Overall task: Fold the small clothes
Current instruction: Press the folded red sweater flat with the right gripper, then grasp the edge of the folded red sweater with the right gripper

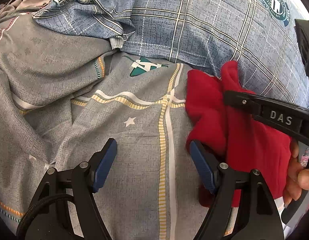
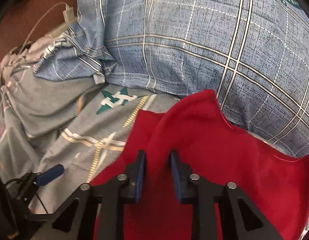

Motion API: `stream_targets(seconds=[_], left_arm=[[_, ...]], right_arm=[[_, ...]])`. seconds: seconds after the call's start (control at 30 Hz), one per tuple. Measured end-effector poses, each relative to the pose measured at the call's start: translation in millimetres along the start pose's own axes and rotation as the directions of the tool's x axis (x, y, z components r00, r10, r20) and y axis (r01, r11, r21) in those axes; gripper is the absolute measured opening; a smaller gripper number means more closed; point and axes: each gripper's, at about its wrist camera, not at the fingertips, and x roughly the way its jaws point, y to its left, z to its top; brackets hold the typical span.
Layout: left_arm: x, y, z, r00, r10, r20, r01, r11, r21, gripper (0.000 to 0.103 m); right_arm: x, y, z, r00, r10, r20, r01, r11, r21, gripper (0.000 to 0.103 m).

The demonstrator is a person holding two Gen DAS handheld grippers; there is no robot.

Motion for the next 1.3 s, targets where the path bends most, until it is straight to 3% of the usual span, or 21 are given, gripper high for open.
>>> stream_targets(seconds=[0.13,0.2,0.27,0.33,0.47,0.53,0.63,0.77,0.9,0.97,1.0,1.07,1.13,1.2,1.3], left_arm=[[0.0,0.4,-0.2,1.000,0.005,0.001,-0.005,1.000,0.002,0.077],[0.1,1.0,0.0,1.000,0.003,0.001,-0.003,1.000,0.001,0.077],[0.2,1.5,-0.1,1.000,0.002,0.000,-0.002,1.000,-0.001,0.077],[0.0,2.0,-0.3,1.000,0.001,-0.001,-0.001,1.000,-0.004,0.077],[-2.4,4.4,-0.5,1.000,-0.012,0.003,0.012,1.000,-0.015,0.077],[-3.4,7.1,0.0,0.999,-0.039,0.005,0.039,0.999,-0.034,0.077],[-3.4,10.2,2.1,0.993,-0.117,-0.004,0.117,0.990,-0.078,0.077],[-5.7,10.4,4.4,0.980,-0.198,0.001,0.197,0.974,-0.113,0.077],[-9.0,2.7,3.9,0.969,-0.248,0.005,0.247,0.964,-0.095,0.077],[-11.2,0.1,4.2,0.954,-0.300,0.009,0.300,0.950,-0.092,0.077],[-11.6,-3.7,4.6,0.940,-0.342,0.000,0.340,0.936,-0.086,0.077],[-11.4,-10.1,4.3,0.916,-0.401,-0.017,0.399,0.914,-0.079,0.077],[-9.8,-17.6,3.0,0.893,-0.448,-0.030,0.445,0.892,-0.081,0.078],[-7.6,-27.4,2.0,0.893,-0.449,-0.039,0.446,0.893,-0.061,0.078],[2.5,-42.6,4.0,0.913,-0.406,-0.039,0.406,0.914,-0.005,0.078]], right_arm=[[13.1,0.2,-1.0,1.000,-0.001,-0.020,0.002,1.000,0.020,0.023],[15.0,2.4,-1.5,1.000,-0.001,-0.014,0.001,1.000,0.021,0.029],[13.5,2.1,1.2,0.999,0.039,-0.015,-0.039,0.998,0.043,0.051],[3.3,-4.8,4.3,0.996,0.085,0.008,-0.086,0.992,0.087,0.053],[6.3,-17.1,12.0,0.999,0.049,0.021,-0.052,0.987,0.152,0.053],[20.0,-23.4,15.9,0.998,0.061,0.006,-0.061,0.977,0.204,0.053],[48.3,-24.5,20.5,0.996,0.072,-0.043,-0.060,0.968,0.243,0.077],[53.6,-15.2,25.6,0.997,0.063,-0.049,-0.049,0.970,0.239,0.084],[60.4,4.7,25.6,0.995,-0.035,-0.091,0.043,0.995,0.093,0.081],[58.9,10.7,21.9,0.994,-0.081,-0.074,0.084,0.996,0.035,0.057],[53.3,8.1,20.3,0.995,-0.082,-0.056,0.084,0.996,0.038,0.052],[43.0,-3.3,19.4,0.999,-0.033,-0.034,0.036,0.995,0.088,0.034],[32.5,-20.5,17.5,0.999,0.029,-0.015,-0.026,0.988,0.155,0.028],[25.2,-34.6,15.6,0.996,0.084,0.000,-0.082,0.975,0.207,0.026],[18.4,-40.7,11.8,0.992,0.127,0.008,-0.125,0.966,0.226,0.025]])
